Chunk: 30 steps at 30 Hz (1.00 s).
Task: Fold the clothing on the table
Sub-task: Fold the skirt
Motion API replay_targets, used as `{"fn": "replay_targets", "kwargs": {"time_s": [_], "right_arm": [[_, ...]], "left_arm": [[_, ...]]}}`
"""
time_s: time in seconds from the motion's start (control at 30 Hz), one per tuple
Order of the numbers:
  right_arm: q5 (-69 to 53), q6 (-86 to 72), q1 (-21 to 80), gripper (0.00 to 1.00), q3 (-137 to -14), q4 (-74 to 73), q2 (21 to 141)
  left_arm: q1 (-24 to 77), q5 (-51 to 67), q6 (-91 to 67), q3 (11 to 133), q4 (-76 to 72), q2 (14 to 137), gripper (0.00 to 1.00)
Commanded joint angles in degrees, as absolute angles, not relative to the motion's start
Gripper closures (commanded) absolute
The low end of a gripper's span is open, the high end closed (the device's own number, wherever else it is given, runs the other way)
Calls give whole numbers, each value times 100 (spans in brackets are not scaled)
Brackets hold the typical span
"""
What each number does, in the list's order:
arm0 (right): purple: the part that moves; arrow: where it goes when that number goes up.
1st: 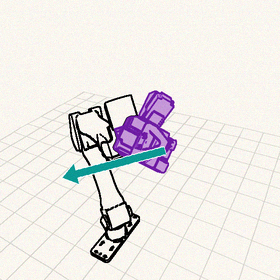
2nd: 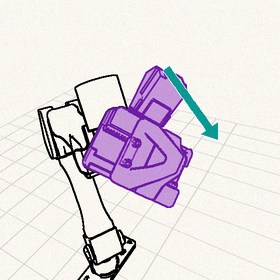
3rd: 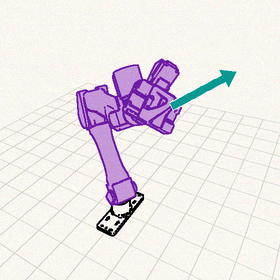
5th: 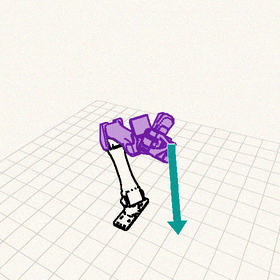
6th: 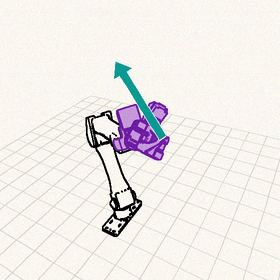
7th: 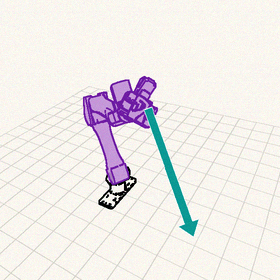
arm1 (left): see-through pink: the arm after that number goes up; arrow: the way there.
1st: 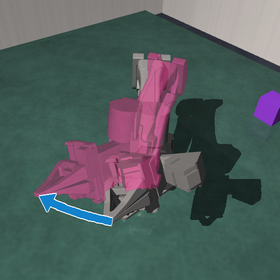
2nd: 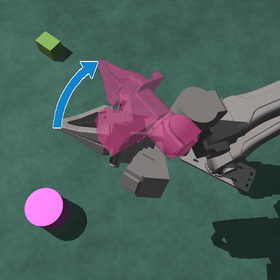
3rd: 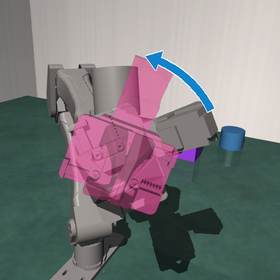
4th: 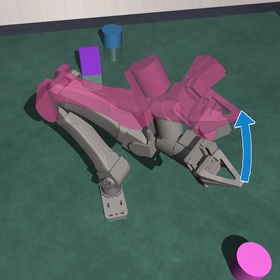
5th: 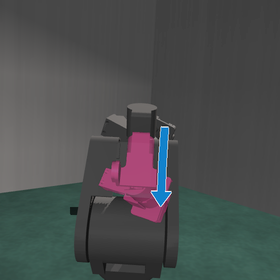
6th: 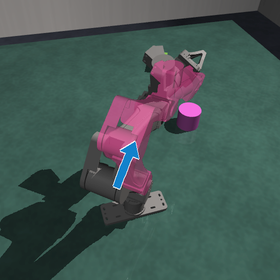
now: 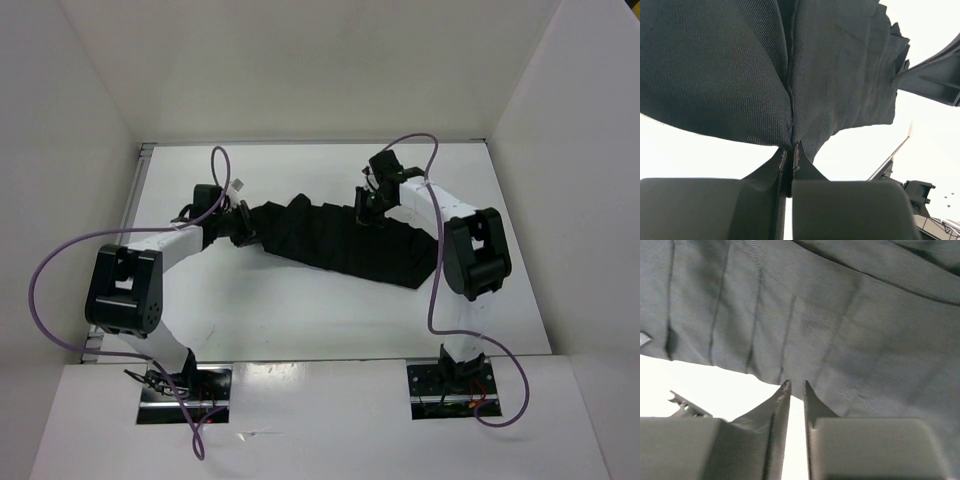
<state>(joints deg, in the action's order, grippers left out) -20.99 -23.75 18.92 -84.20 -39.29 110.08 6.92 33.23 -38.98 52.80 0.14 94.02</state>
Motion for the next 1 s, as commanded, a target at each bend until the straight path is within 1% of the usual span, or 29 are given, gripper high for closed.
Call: {"fn": "replay_targets", "kwargs": {"time_s": [0.0, 0.07, 0.13, 0.27, 0.43, 0.57, 0.63, 0.77, 0.83, 0.9, 0.97], "right_arm": [[-2758, -2382, 1969, 82, -8753, -3718, 11363], [-2891, -2382, 2100, 88, -8815, -3656, 11653], [-3014, -2382, 2170, 90, -8876, -3568, 11942], [-2901, -2495, 2355, 92, -8938, -3516, 12400], [-2777, -2558, 2539, 92, -9062, -3516, 12638], [-2944, -2610, 2654, 92, -9464, -3516, 12892], [-3215, -2610, 2725, 92, -9632, -3516, 13025], [-4373, -2715, 2839, 92, -10010, -3358, 13271], [-4692, -2768, 2839, 93, -10011, -3217, 13324], [-4877, -2769, 2700, 93, -9906, -3068, 13115], [-5062, -2769, 2532, 89, -9616, -2945, 12886]], "left_arm": [[773, 3410, -3823, 5133, 88, 9281, 100], [843, 3410, -3823, 5133, 35, 9229, 100], [905, 3410, -3876, 5133, 35, 9168, 100], [1220, 3410, -4051, 5352, 35, 8895, 100], [1739, 3410, -4297, 5747, 158, 8395, 100], [2214, 3462, -4596, 5958, -96, 8323, 100], [2451, 3463, -4666, 6073, -229, 8541, 100], [2628, 3463, -4667, 6538, -377, 9157, 100], [2681, 3524, -4667, 6723, -430, 9500, 100], [2681, 3577, -4728, 6847, -431, 9623, 100], [2681, 3499, -4729, 6847, -431, 9686, 100]]}}
